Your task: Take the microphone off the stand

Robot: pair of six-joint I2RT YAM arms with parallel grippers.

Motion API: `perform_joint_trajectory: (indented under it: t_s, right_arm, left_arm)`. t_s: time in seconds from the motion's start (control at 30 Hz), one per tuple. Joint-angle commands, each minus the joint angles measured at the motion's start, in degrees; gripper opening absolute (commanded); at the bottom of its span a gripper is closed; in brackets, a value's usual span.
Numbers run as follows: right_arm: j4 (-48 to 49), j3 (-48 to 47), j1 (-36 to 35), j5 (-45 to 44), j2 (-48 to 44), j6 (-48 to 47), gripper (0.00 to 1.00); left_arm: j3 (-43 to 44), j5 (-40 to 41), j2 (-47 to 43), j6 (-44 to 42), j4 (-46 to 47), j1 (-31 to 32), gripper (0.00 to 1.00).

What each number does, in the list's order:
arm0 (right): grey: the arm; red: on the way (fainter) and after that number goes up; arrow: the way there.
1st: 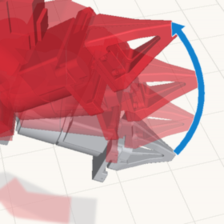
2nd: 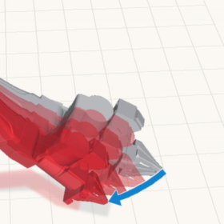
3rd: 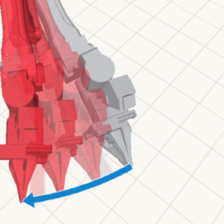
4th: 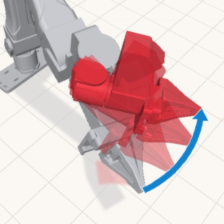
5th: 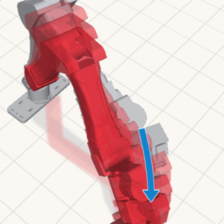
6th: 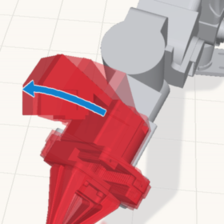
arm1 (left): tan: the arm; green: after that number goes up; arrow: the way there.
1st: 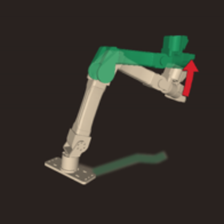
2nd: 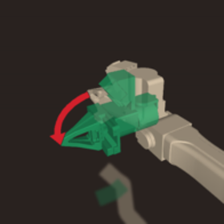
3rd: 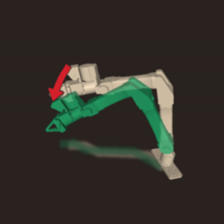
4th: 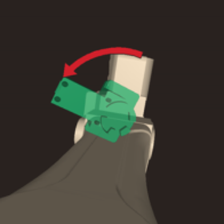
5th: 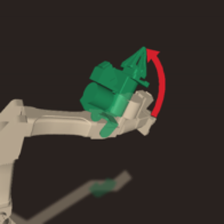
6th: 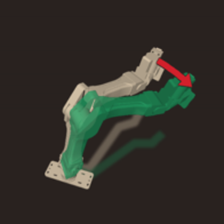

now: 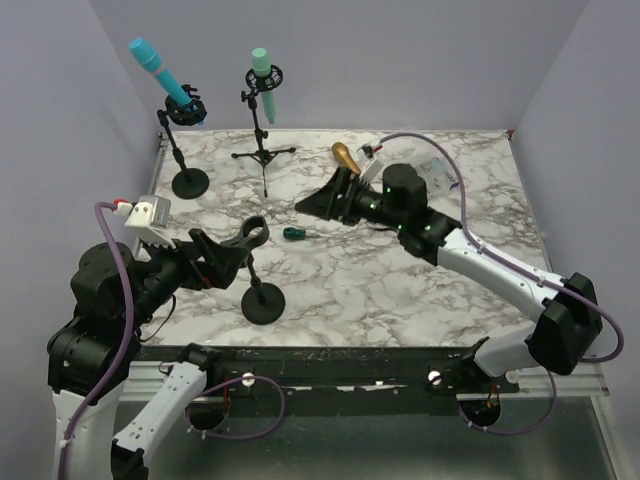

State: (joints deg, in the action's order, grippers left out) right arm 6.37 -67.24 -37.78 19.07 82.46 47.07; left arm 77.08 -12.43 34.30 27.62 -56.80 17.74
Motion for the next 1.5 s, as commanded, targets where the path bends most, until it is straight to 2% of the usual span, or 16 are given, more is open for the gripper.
perform_joint_trajectory:
  t_s: [0.0,0.1,0.27,0.4,0.6,0.8,1.0,1.2,1.33,1.4,1.47]
  right_arm:
    - [4.88,2.55,-11.75,-6.66,-8.31,14.24,0.98]
    - [7.19,6.13,-16.27,-11.94,-11.68,18.98,0.95]
    - [7.24,7.88,-19.78,-13.67,-11.26,24.99,0.95]
    - [-1.19,4.77,-20.80,-18.60,-9.22,28.25,1.00]
    - [0.40,3.03,-21.06,-15.36,-5.70,28.60,1.00]
    - [0.24,-2.63,-21.30,-8.87,0.93,27.73,1.00]
    - [2.71,-1.30,-21.86,-10.82,1.44,28.38,0.99]
    - [4.73,-1.22,-21.94,-9.92,2.93,29.08,0.89]
    - [5.12,-1.61,-21.96,-9.53,4.33,28.89,0.88]
    - [5.38,-2.08,-21.98,-9.37,4.93,28.18,0.81]
    - [5.56,-2.07,-21.97,-9.20,5.44,28.25,0.79]
  left_arm:
    - [-1.61,3.64,-0.06,3.70,3.66,0.10,0.98]
    - [-1.89,2.83,0.32,4.65,6.60,0.09,0.98]
    - [-1.83,1.38,1.11,4.59,10.32,0.04,0.97]
    - [-0.96,1.52,2.34,3.29,10.43,0.05,0.97]
    - [-3.53,4.27,1.54,0.60,11.71,0.03,0.97]
    - [-4.98,6.45,-1.04,-1.92,11.12,0.08,0.97]
    - [-4.49,4.99,-1.16,-3.61,10.08,0.08,0.97]
    - [-3.04,4.77,0.67,-5.47,9.89,0.06,0.96]
    - [-4.20,3.90,0.34,-5.34,11.25,0.06,0.96]
    - [-4.69,3.98,0.17,-5.40,11.39,0.09,0.96]
    - [-5.15,3.98,0.15,-5.47,11.37,0.09,0.96]
